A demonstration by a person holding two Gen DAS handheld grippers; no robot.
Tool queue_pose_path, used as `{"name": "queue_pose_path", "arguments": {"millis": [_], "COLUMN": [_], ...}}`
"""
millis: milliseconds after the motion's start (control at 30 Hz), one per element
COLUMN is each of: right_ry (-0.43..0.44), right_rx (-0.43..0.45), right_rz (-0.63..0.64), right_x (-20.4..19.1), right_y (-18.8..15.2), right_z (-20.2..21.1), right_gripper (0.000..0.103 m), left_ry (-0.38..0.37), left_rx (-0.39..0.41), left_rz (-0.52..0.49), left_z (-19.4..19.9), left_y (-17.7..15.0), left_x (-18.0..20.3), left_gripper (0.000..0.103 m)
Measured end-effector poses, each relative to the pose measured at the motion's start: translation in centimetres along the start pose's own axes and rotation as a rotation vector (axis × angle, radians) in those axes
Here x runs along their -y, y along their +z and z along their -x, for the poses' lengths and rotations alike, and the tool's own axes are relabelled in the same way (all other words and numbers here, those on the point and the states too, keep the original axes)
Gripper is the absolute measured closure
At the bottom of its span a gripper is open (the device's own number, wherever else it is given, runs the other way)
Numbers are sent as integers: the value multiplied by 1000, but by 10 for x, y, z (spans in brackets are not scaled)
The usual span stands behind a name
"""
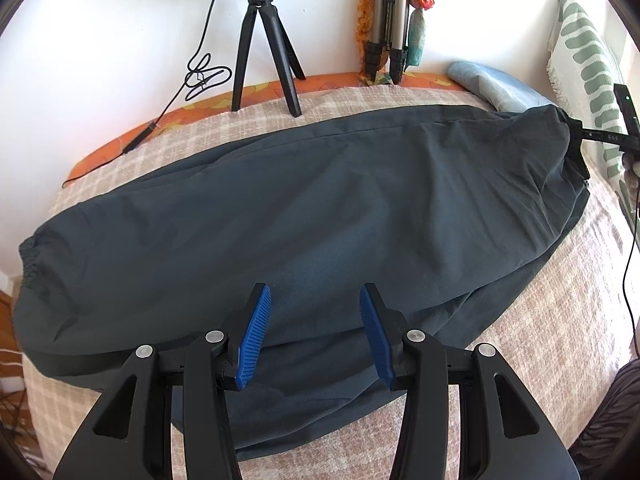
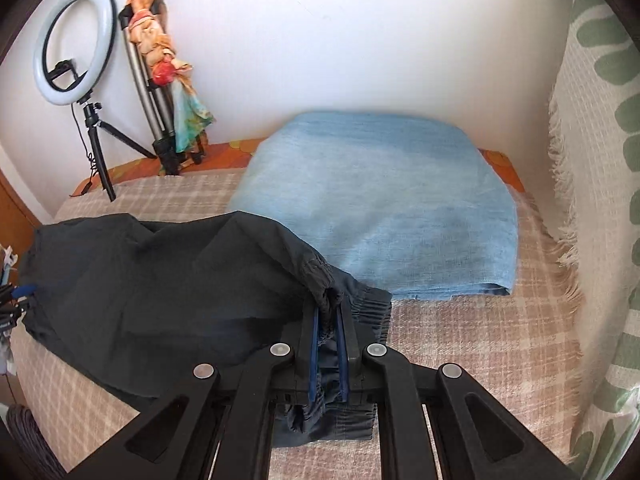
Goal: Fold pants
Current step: 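Carry the cuffs toward the waistband and open the right tool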
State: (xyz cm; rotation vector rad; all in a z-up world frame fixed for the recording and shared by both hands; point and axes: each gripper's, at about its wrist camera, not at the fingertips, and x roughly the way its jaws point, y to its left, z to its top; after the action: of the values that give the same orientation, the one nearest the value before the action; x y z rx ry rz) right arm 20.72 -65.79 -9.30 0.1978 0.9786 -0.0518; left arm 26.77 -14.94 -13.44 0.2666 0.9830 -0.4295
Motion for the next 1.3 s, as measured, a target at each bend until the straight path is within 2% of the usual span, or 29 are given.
{"name": "queue_pose_path", "arguments": {"millis": [67,133,200,267,333,400,533,600,700,800,867,933,1000,1100,1167,1200,1233,1267,1300], "right_ry": [0,14,26,62,37,46,18,35,16,-35,-26,-24,-26,-30,-49,-58,-59,-51,-47], "right_rx": [-9,-23,-13,-4,-18,-29,-53,-55,-36,-49,-36,-35,-44,-64,-81,-86,-84,-75,-62], "right_rz": [-62,-131,-179,-199,-197,-194,-172,-182,-207,-194,-174,-168,-167,-204,-228,-236,-248,-261,-267], "right_x": [12,24,34,36,33,29,18,18,30,34,30,25,20,18,19,20,20,22,22], "right_y": [1,0,-7,-17,-29,-39,-51,-52,-52,-51,-53,-56,-58,-62,-66,-68,-69,-71,-71], "right_z": [-10,-15,-11,-5,-3,-6,-14,-11,1,6,11,14,11,-1,-10,-14,-16,-17,-17], "right_gripper": [92,79,73,70,65,69,91,95,96,84,79,67,66,53,51,45,40,38,35], "left_ry": [6,18,20,14,13,24,1,-2,39,36,25,25,33,76,88,86,76,70,69], "left_rx": [0,4,10,19,33,42,29,20,4,-24,-39,-51,-63,-68,-75,-75,-78,-82,-83], "left_rz": [-18,-35,-45,-50,-77,-106,-136,-176,-234,-236,-240,-264,-304,-372,-388,-386,-383,-384,-391], "left_z": [2,5,10,14,19,22,24,26,29,30,30,27,21,8,0,-3,-6,-9,-11], "left_y": [2,3,4,3,1,-1,-10,-15,-25,-36,-43,-48,-50,-49,-48,-47,-47,-47,-47], "left_x": [2,4,6,8,12,16,20,23,19,9,5,8,17,27,29,27,26,25,26], "left_gripper": [58,58,58,58,58,58,58,58,58,58,58,58,58,58,58,65,79,85,97]}}
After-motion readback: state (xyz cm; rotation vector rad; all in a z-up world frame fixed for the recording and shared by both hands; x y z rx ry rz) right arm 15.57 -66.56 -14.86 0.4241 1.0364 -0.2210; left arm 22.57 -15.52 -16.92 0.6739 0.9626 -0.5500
